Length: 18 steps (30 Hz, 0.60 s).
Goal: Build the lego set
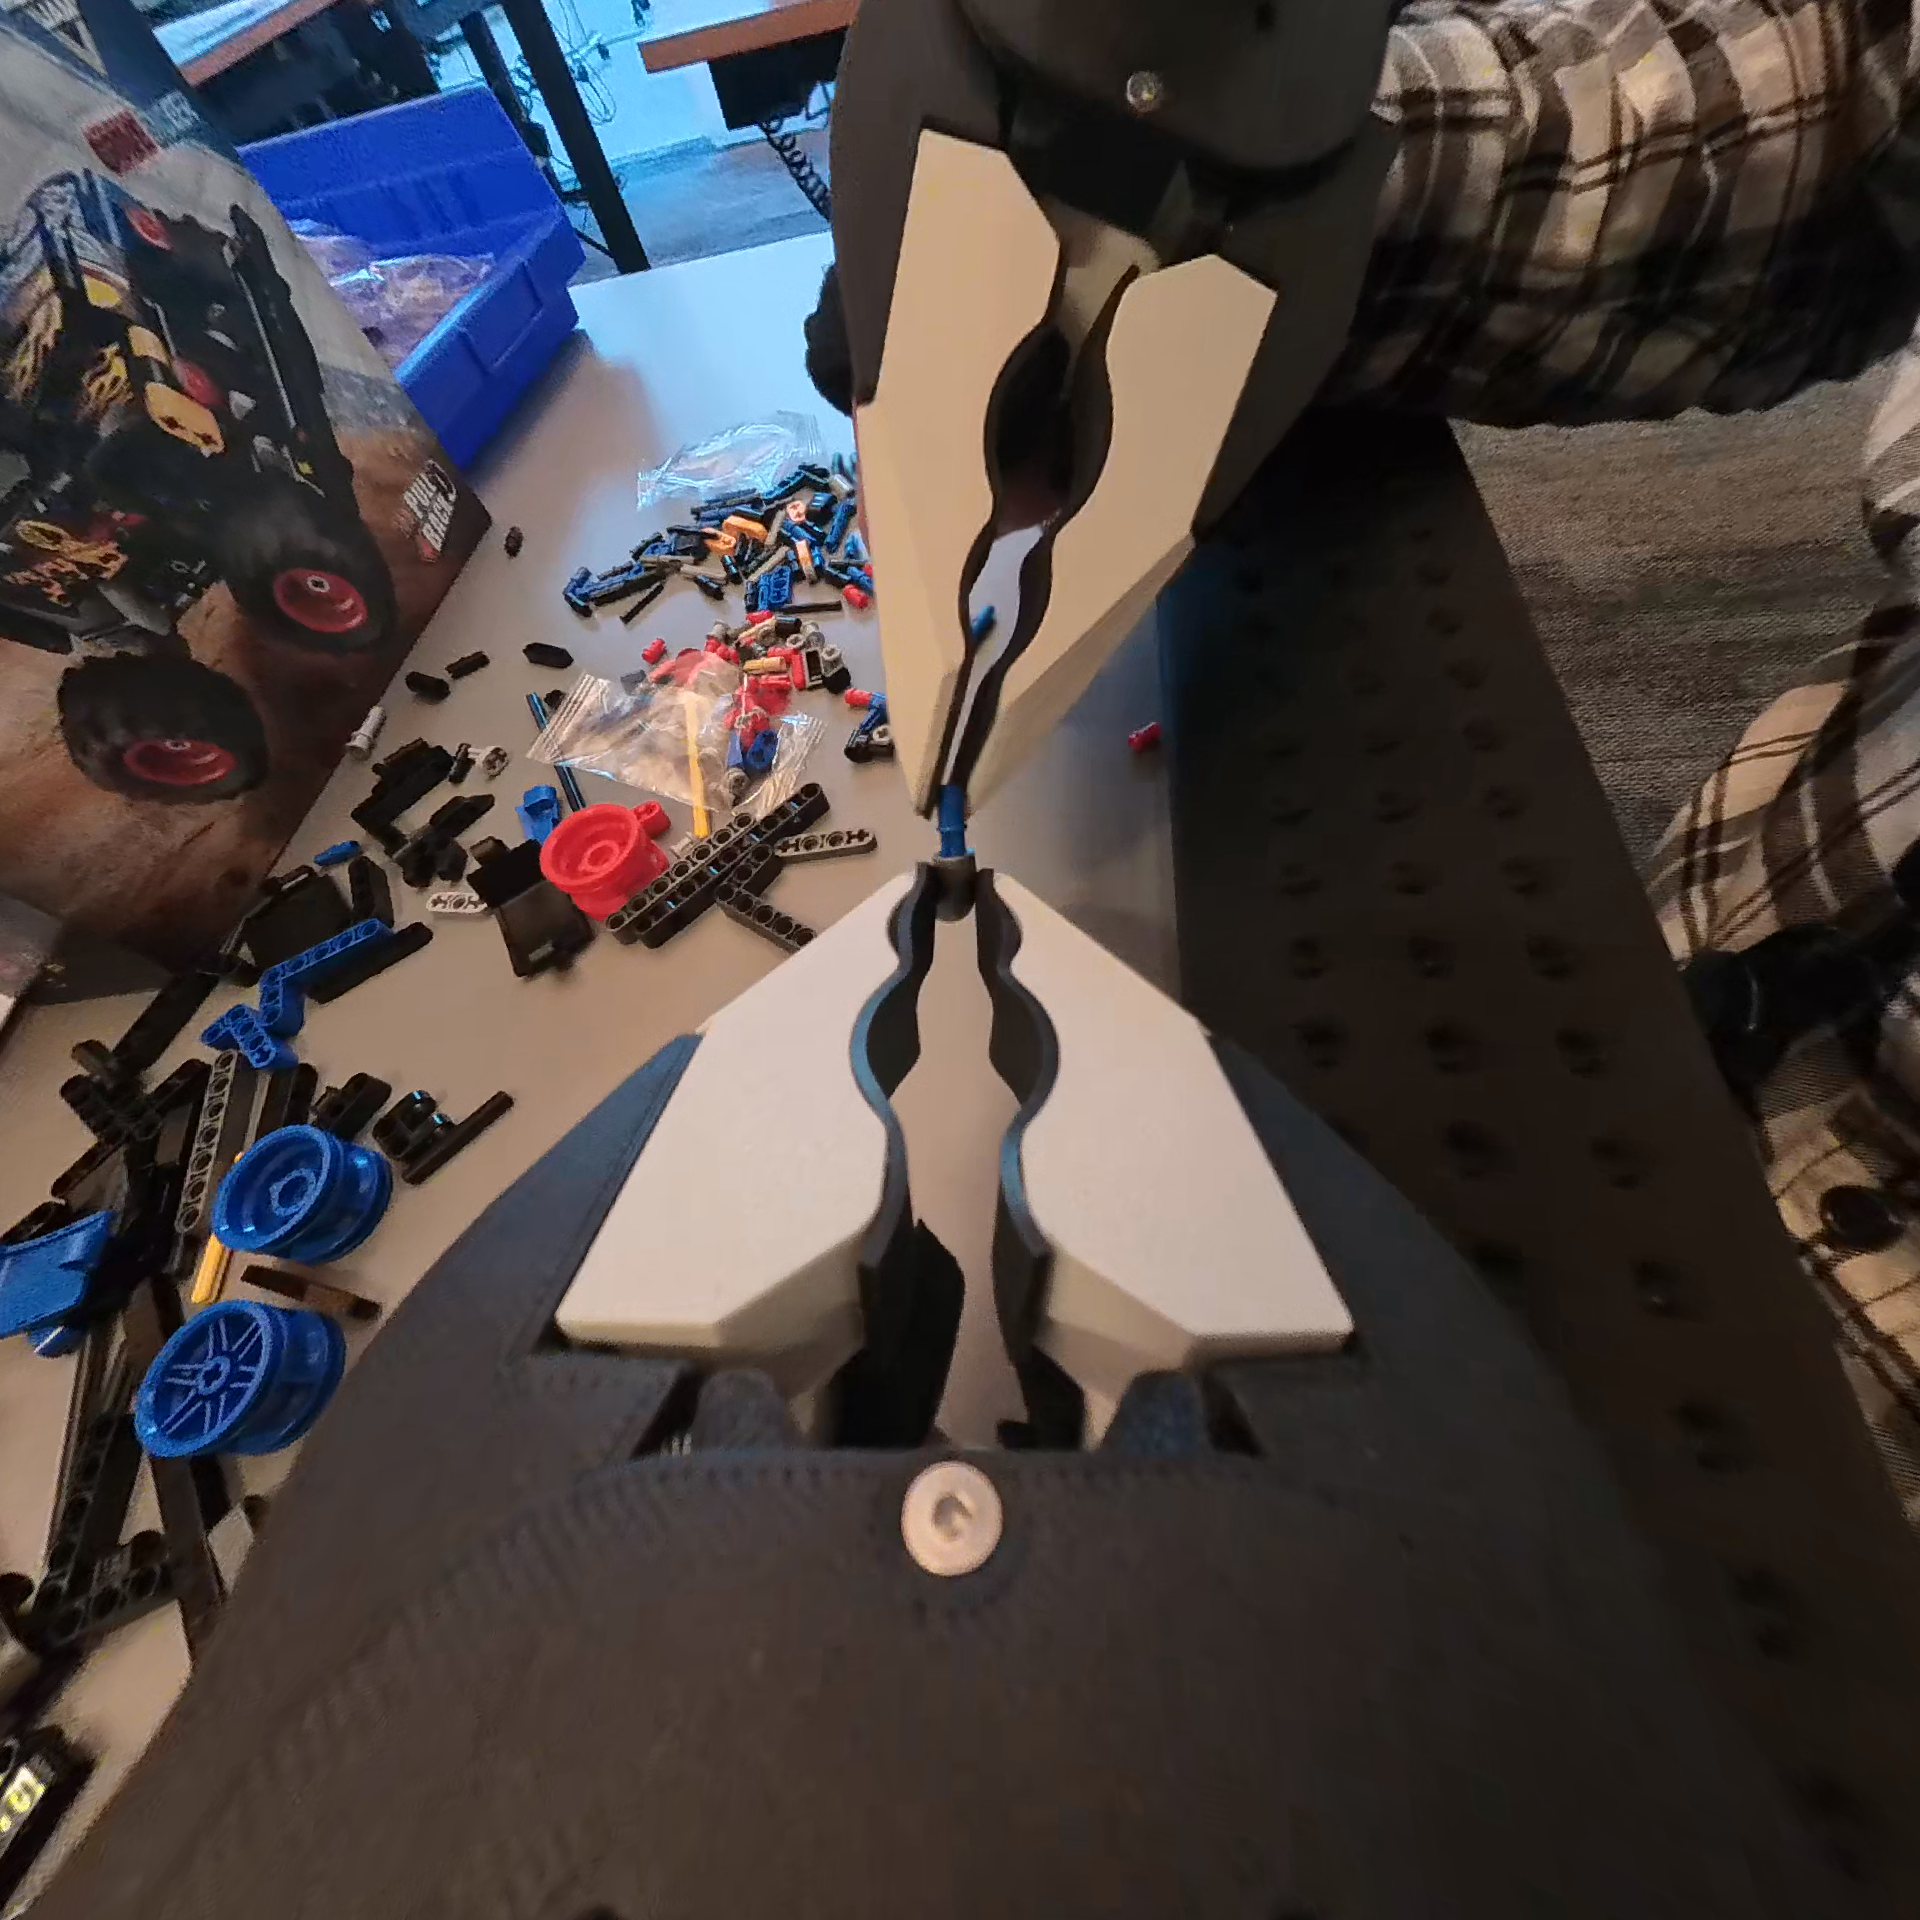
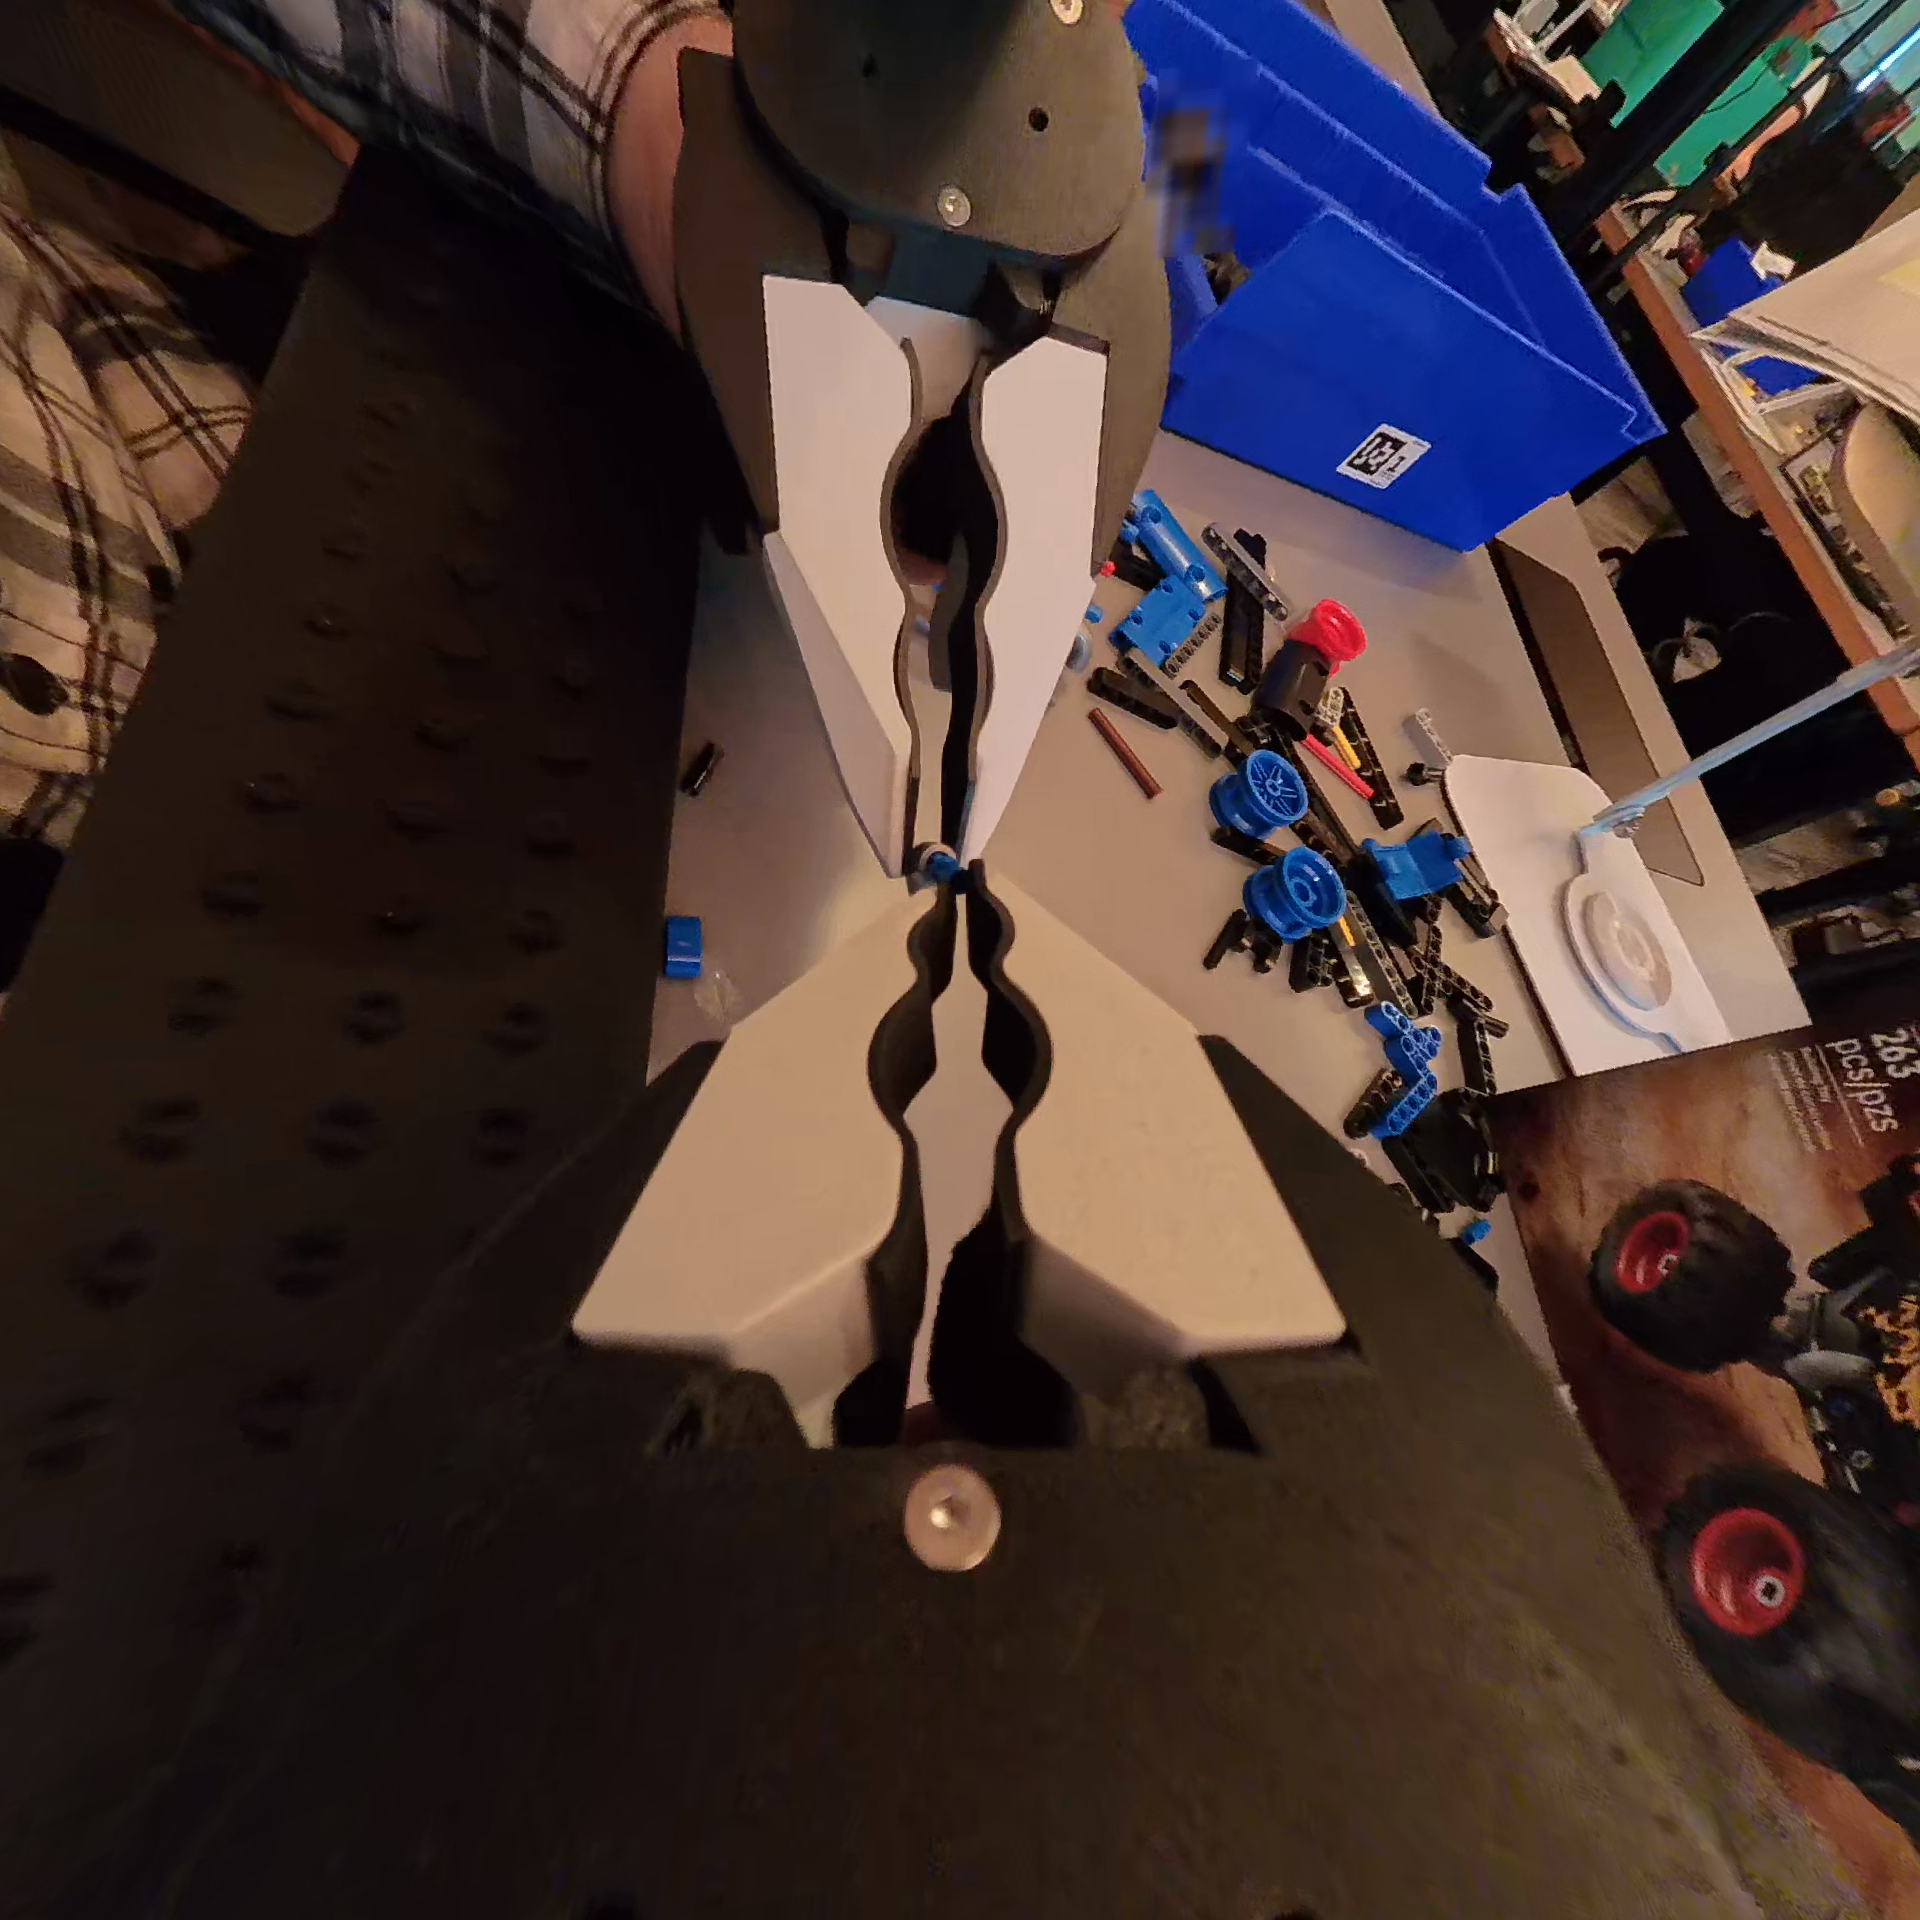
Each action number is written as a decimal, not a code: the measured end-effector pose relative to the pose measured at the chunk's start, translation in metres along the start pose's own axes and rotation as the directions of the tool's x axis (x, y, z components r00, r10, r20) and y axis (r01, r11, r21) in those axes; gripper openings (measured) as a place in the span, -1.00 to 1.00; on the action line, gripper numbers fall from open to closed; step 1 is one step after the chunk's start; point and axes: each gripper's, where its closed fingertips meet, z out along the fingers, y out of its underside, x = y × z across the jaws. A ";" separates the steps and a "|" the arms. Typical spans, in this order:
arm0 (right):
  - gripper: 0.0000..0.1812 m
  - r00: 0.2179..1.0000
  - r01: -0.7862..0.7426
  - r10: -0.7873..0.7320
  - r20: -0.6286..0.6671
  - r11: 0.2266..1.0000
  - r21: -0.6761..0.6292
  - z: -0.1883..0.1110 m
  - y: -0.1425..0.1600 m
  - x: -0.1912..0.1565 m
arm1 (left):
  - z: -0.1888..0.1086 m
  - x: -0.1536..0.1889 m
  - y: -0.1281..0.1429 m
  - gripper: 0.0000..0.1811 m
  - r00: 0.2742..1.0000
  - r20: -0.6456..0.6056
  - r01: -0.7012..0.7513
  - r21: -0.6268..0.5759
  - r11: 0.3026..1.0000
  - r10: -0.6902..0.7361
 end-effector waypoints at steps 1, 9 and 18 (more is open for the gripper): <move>-1.00 1.000 -0.006 0.006 0.001 1.000 0.004 0.000 0.000 0.000 | 0.000 0.000 -0.001 -0.94 1.000 -0.001 0.001 0.002 1.000 -0.001; -1.00 0.998 0.057 -0.056 0.015 0.991 -0.119 0.008 0.024 -0.012 | 0.015 0.008 0.022 -0.94 0.999 0.004 -0.051 -0.143 0.988 0.053; -0.99 0.989 0.145 -0.143 0.025 0.964 -0.223 0.019 0.042 -0.021 | 0.024 0.012 0.042 -0.95 0.998 -0.008 -0.059 -0.254 0.965 0.059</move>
